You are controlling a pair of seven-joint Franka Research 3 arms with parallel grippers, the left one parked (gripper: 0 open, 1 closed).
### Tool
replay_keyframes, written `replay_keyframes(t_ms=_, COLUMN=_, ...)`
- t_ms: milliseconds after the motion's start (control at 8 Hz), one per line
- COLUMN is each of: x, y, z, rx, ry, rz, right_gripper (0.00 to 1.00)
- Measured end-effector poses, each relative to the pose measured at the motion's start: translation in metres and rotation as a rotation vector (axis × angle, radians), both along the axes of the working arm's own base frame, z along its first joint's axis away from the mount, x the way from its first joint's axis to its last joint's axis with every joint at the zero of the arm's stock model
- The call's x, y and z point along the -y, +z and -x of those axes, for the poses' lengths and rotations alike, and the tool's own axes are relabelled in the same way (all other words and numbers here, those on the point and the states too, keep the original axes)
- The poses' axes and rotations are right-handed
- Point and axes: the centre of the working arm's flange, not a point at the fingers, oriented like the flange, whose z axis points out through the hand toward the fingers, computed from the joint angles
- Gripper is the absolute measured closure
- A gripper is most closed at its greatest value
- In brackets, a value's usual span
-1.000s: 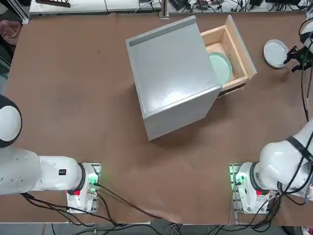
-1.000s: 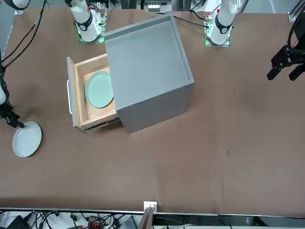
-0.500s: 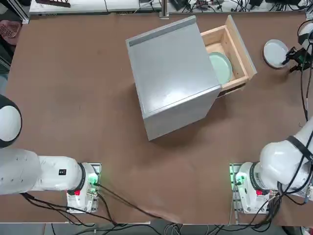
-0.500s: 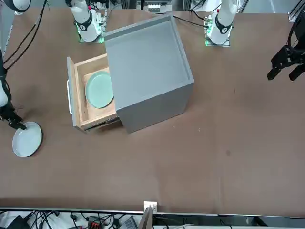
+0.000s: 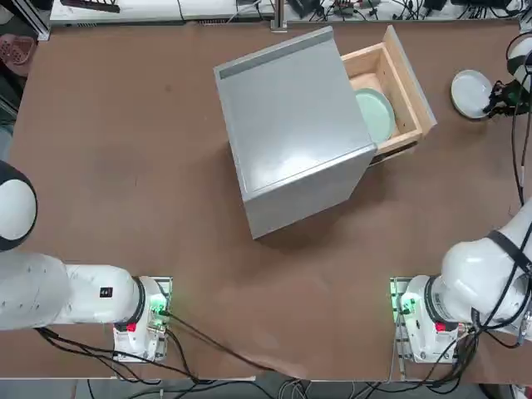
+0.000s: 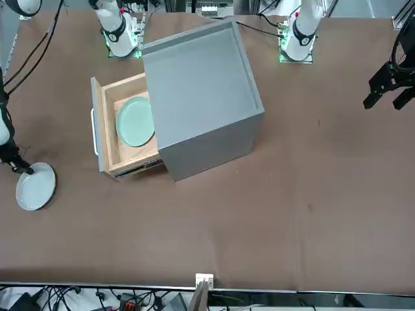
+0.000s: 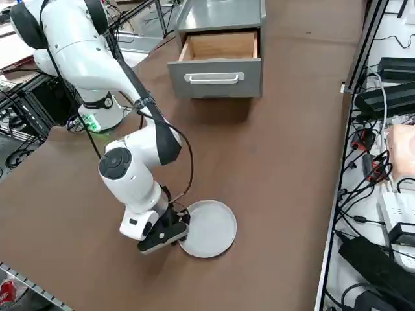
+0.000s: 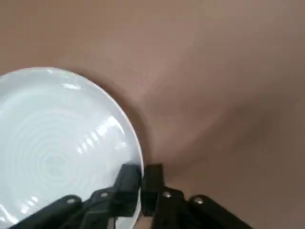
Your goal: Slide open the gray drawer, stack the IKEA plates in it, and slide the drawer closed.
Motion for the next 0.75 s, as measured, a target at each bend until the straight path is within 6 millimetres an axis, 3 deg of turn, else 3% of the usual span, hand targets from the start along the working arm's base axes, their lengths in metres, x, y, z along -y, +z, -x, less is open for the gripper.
replay_keyframes(t_ms=500, x=-0.002, y=0.009, z=-0.005, rx=0.006, ry=0.03, rz=-0.002, right_gripper=1.0)
replay_keyframes(t_ms=625, x=-0.003, y=0.029, z=-0.009, rx=0.005, ry=0.06, rz=-0.018, right_gripper=1.0)
replay_keyframes(t_ms=750, x=-0.007, y=0.064, z=-0.013, rx=0.001, ry=0.113, rz=-0.045, right_gripper=1.0)
